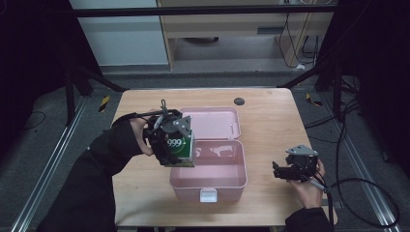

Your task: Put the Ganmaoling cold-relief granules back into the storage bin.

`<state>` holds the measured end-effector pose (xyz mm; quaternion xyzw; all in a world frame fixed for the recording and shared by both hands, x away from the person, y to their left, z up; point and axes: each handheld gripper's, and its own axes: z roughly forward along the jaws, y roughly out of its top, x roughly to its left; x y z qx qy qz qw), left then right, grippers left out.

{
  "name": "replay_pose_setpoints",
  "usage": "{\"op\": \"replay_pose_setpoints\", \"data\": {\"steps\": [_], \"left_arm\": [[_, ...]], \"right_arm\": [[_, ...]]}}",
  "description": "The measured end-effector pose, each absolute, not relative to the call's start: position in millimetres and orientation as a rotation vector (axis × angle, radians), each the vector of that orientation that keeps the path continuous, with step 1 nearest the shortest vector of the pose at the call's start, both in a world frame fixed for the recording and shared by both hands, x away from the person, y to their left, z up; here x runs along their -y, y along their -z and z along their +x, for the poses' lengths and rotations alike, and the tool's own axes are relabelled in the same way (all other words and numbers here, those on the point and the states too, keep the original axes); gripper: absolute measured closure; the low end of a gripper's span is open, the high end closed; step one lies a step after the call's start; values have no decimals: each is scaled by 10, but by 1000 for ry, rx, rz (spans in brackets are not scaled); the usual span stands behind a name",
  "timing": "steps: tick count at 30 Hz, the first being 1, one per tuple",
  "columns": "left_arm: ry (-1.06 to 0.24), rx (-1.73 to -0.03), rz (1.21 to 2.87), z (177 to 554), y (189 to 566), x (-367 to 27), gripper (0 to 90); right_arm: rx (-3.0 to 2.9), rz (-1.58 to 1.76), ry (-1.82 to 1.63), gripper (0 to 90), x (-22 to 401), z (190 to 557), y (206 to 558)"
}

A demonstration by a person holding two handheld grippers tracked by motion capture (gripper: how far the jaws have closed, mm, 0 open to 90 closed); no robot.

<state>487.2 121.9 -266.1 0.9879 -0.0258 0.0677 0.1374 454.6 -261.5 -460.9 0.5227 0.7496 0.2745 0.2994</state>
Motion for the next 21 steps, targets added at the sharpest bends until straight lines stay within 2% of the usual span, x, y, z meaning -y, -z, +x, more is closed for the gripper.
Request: {"op": "replay_pose_setpoints", "data": {"steps": [21], "left_arm": [[-164, 116, 2860, 4905, 2816, -978, 153]], "right_arm": [[-1993, 1384, -727, 67, 2614, 4548, 4613]]}}
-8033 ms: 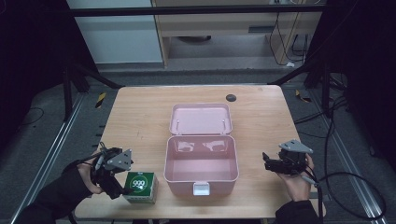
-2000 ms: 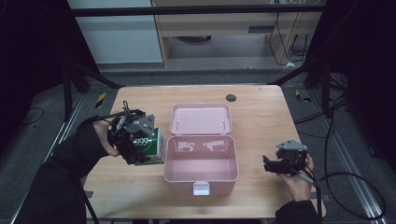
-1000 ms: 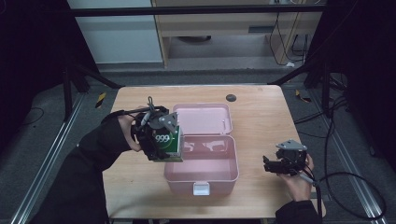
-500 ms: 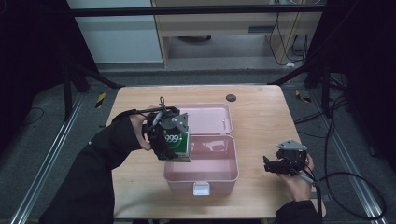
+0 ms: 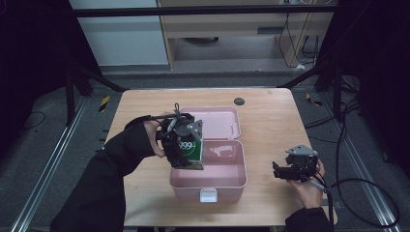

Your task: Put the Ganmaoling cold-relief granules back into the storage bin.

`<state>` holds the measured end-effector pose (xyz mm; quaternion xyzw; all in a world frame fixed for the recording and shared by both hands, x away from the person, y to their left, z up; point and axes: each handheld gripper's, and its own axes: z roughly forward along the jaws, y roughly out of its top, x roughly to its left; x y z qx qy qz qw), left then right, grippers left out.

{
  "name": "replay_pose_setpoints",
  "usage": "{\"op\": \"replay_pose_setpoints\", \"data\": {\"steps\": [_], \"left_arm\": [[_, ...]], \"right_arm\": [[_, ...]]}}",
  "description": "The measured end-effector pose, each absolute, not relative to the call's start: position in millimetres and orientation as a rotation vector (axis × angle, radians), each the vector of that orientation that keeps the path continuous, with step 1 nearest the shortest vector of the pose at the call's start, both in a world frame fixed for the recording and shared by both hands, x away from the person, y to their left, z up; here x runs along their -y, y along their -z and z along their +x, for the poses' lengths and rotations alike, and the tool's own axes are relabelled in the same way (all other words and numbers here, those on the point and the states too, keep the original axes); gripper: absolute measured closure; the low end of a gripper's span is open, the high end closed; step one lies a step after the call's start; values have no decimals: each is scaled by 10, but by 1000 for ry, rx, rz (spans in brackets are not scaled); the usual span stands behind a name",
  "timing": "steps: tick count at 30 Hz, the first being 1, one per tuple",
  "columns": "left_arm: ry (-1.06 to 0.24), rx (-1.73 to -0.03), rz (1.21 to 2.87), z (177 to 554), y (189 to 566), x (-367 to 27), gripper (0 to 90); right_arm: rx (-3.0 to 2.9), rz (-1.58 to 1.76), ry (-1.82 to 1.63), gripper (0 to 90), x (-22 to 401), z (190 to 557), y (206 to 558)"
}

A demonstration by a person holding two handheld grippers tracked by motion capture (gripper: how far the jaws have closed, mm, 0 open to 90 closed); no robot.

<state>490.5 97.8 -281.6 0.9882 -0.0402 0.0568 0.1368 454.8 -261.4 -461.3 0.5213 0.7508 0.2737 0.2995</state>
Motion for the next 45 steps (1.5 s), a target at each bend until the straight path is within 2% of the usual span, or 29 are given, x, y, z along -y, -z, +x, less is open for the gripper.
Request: {"op": "replay_pose_setpoints", "data": {"steps": [45], "left_arm": [[-33, 60, 2899, 4995, 3472, -948, 150]], "right_arm": [[-2003, 1382, -725, 64, 2596, 4554, 4623]]}}
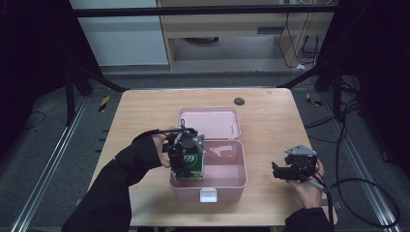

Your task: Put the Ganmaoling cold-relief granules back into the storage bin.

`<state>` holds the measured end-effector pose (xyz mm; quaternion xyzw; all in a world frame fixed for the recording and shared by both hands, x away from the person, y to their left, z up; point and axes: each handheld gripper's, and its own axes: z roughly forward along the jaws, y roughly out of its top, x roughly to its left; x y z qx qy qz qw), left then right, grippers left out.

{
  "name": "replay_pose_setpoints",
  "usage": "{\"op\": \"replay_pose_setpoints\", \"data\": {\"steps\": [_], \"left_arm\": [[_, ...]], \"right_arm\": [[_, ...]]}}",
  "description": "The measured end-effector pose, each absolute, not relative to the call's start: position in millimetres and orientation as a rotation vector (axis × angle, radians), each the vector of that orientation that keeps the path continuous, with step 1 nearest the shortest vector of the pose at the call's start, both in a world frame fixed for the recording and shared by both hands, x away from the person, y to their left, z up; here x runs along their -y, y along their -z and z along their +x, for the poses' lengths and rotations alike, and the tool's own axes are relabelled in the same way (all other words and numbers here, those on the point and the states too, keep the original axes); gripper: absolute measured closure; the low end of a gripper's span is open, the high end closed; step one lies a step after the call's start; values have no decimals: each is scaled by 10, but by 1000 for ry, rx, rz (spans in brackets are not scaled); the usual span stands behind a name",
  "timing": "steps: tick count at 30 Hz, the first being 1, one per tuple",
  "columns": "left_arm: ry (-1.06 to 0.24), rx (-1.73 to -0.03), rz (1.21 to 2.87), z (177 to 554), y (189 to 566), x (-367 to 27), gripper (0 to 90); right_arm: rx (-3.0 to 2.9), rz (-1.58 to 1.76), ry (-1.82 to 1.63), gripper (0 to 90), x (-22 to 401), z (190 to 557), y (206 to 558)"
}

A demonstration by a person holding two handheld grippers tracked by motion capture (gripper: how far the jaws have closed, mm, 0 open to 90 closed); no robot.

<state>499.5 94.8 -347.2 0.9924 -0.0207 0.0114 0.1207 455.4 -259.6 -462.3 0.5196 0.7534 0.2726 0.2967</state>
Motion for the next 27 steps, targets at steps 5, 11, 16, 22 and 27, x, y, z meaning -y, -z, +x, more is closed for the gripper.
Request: {"op": "replay_pose_setpoints", "data": {"steps": [5, 11, 16, 22, 27], "left_arm": [[-49, 48, 2907, 5011, 3522, -937, 148], [-36, 22, 2894, 5021, 3609, -951, 146], [-54, 25, 2898, 5017, 3660, -937, 136], [-5, 13, 2911, 5023, 3760, -955, 129], [2, -3, 2856, 5032, 3701, -1000, 107]], "right_arm": [[-2004, 1381, -723, 63, 2596, 4556, 4624], [-2005, 1381, -723, 63, 2594, 4554, 4623], [-2007, 1378, -723, 56, 2594, 4557, 4621], [-1995, 1378, -723, 41, 2606, 4556, 4611], [-2000, 1384, -720, 35, 2595, 4560, 4611]]}}
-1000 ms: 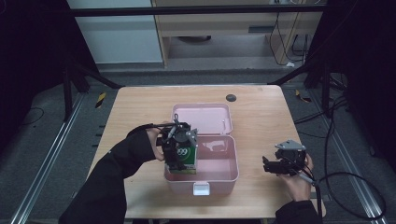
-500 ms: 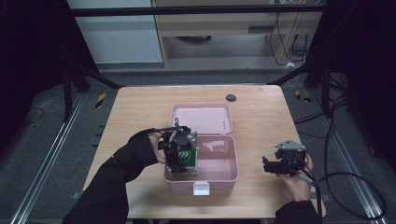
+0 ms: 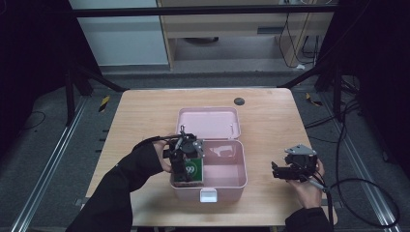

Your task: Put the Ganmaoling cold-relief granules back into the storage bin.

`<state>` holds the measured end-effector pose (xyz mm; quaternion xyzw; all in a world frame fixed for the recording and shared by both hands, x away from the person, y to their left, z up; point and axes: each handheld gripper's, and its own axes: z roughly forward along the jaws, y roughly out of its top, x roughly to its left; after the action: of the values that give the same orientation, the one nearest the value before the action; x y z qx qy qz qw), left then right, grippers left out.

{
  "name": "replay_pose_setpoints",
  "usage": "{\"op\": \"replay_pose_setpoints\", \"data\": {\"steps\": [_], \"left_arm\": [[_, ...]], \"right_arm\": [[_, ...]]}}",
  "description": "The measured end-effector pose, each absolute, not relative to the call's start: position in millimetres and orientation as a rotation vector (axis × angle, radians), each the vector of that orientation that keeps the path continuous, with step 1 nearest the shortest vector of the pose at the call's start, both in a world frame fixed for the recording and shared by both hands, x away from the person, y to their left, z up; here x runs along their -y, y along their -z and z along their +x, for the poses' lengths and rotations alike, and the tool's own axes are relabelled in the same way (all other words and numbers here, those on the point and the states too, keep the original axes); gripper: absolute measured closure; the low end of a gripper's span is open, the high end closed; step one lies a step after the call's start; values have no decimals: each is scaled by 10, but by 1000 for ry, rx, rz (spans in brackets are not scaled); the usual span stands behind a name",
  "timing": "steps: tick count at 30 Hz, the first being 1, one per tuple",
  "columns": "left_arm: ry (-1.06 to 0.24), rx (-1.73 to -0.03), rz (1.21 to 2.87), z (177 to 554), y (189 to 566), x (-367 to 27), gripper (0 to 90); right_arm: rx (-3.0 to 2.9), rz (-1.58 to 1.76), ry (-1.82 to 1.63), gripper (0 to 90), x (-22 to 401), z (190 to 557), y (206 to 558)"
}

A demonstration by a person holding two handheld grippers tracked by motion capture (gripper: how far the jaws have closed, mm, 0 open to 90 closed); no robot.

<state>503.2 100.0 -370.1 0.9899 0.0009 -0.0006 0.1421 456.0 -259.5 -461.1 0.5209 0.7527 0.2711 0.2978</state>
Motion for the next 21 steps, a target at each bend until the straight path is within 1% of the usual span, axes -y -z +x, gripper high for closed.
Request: {"op": "replay_pose_setpoints", "data": {"steps": [2, 7, 11, 17, 21], "left_arm": [[-5, -9, 2828, 5025, 3632, -1029, 109], [-67, -24, 2794, 4982, 3453, -1110, 112], [-129, -28, 2741, 4938, 3277, -1205, 138], [-234, -114, 2663, 4859, 3068, -1478, 186], [-266, -186, 2627, 4812, 3051, -1717, 207]], "right_arm": [[-1998, 1386, -725, 35, 2595, 4560, 4606], [-1994, 1387, -724, 35, 2600, 4557, 4603], [-1991, 1387, -725, 36, 2603, 4554, 4599], [-1978, 1391, -732, 37, 2624, 4544, 4584], [-1973, 1391, -730, 40, 2636, 4540, 4588]]}}
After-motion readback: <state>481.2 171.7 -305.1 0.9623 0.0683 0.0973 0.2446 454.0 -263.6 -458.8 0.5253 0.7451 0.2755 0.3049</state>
